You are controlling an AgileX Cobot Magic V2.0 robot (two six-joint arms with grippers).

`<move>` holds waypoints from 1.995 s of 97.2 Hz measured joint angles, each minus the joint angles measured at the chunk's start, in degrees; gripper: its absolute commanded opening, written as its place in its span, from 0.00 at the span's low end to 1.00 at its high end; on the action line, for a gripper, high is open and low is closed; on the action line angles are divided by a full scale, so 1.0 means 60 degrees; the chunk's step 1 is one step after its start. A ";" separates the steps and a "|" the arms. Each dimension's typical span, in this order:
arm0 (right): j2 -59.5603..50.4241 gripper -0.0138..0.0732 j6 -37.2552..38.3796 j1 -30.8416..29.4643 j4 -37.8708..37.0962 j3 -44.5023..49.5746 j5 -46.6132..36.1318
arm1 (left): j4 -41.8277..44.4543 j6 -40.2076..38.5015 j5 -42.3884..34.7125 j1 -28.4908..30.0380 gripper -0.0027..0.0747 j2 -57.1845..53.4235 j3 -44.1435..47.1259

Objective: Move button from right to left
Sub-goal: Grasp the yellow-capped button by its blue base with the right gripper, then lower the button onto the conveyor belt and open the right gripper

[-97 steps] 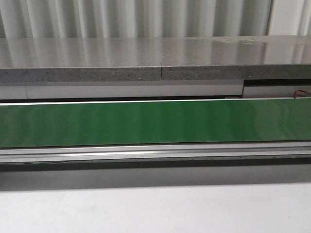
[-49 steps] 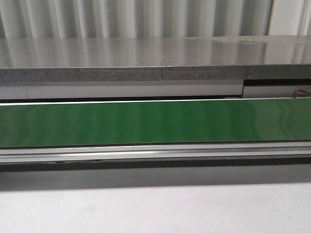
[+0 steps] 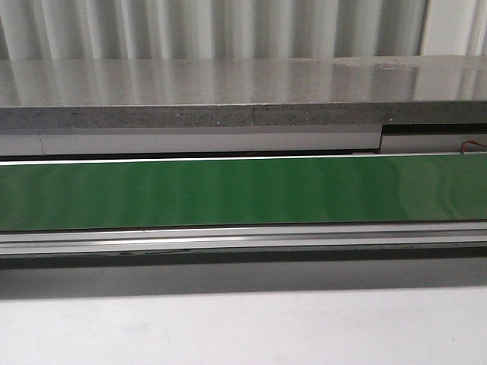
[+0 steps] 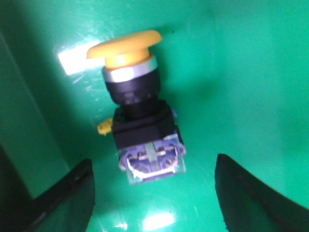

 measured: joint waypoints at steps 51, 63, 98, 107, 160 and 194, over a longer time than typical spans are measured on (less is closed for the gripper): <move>0.0691 0.41 -0.0219 0.0000 0.0038 -0.0285 -0.0175 | 0.0000 0.0000 0.0000 0.0000 0.01 0.0000 0.0000; 0.0459 0.41 -0.0219 0.0000 0.0038 -0.0304 -0.0116 | 0.0000 0.0000 0.0000 0.0000 0.01 0.0000 0.0000; -0.1748 0.41 0.0266 0.0682 0.0074 -0.0960 0.1019 | 0.0000 0.0000 0.0000 0.0000 0.01 0.0000 0.0000; -0.2116 0.41 0.0524 0.1223 0.0074 -0.0960 0.1322 | 0.0000 0.0000 0.0000 0.0000 0.01 0.0000 0.0000; -0.1339 0.41 0.1818 0.4305 0.0441 -0.0949 0.1752 | 0.0000 0.0000 0.0000 0.0000 0.01 0.0000 0.0000; -0.1581 0.85 0.1888 0.4473 0.0478 -0.0949 0.1479 | 0.0000 0.0000 0.0000 0.0000 0.01 0.0000 0.0000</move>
